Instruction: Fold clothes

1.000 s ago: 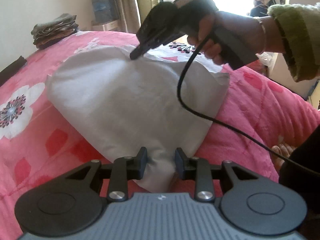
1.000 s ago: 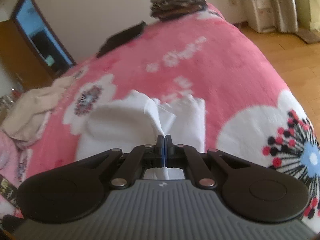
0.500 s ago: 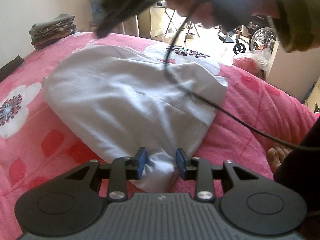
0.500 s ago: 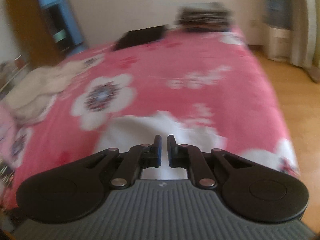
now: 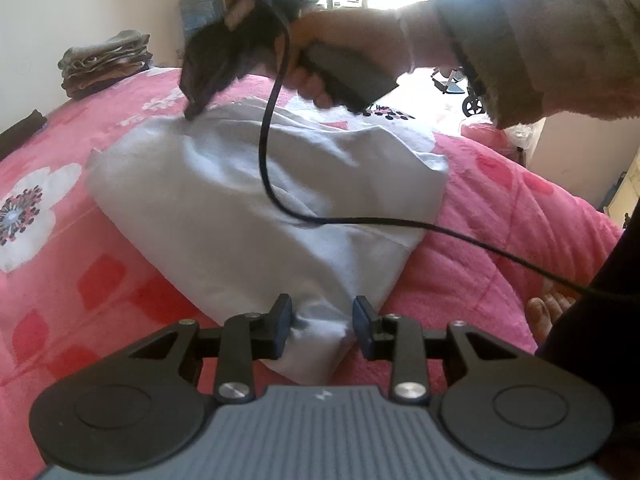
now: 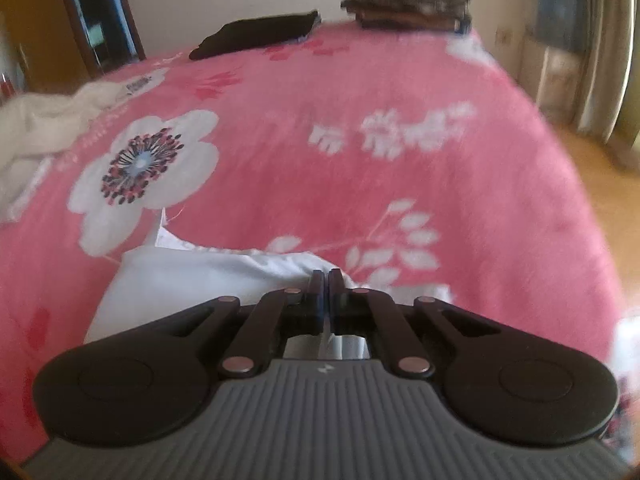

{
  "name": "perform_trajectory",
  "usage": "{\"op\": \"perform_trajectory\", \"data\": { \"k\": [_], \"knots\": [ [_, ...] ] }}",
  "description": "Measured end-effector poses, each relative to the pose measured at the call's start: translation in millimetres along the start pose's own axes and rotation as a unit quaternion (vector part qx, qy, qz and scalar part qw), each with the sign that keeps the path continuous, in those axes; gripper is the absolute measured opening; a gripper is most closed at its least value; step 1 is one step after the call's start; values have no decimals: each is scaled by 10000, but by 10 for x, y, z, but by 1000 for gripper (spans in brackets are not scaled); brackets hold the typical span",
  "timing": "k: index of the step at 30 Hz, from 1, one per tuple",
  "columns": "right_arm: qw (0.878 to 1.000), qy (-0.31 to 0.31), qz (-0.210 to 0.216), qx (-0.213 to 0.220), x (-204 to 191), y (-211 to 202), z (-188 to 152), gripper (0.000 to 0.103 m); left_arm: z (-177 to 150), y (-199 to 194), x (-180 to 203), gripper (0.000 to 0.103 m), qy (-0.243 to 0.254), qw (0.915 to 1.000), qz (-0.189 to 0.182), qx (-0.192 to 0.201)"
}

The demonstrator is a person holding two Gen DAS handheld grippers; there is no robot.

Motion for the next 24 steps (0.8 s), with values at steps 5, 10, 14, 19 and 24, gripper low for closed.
{"op": "perform_trajectory", "data": {
  "k": [5, 10, 14, 19, 24],
  "knots": [
    [9927, -747, 922, 190, -478, -355, 85, 4, -2, -3, -18, 35, -21, 10000, -49, 15],
    [9767, -1638, 1378, -129, -927, -37, -14, 4, -17, -1, -25, 36, -50, 10000, -43, 34],
    [9824, -988, 1538, -392, -672, 462, -30, 2, -21, -6, -37, 36, -19, 10000, -27, 40],
    [9867, -559, 1494, -313, -492, 199, 101, 4, -32, -16, -48, 37, -39, 10000, -73, 47],
    [9887, -167, 1476, -197, -195, -88, 105, 6, -60, -30, -54, 37, 22, 9999, -95, 108]
  ]
}}
Point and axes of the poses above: each gripper's, at about its wrist camera, not at the fingertips, and y roughly the way its jaws point, x to its right, z to its top, the point moved 5 cm from there along y, roughly the way its jaws point, and after that the axes turned 9 degrees about -x, right-handed, at the moved point
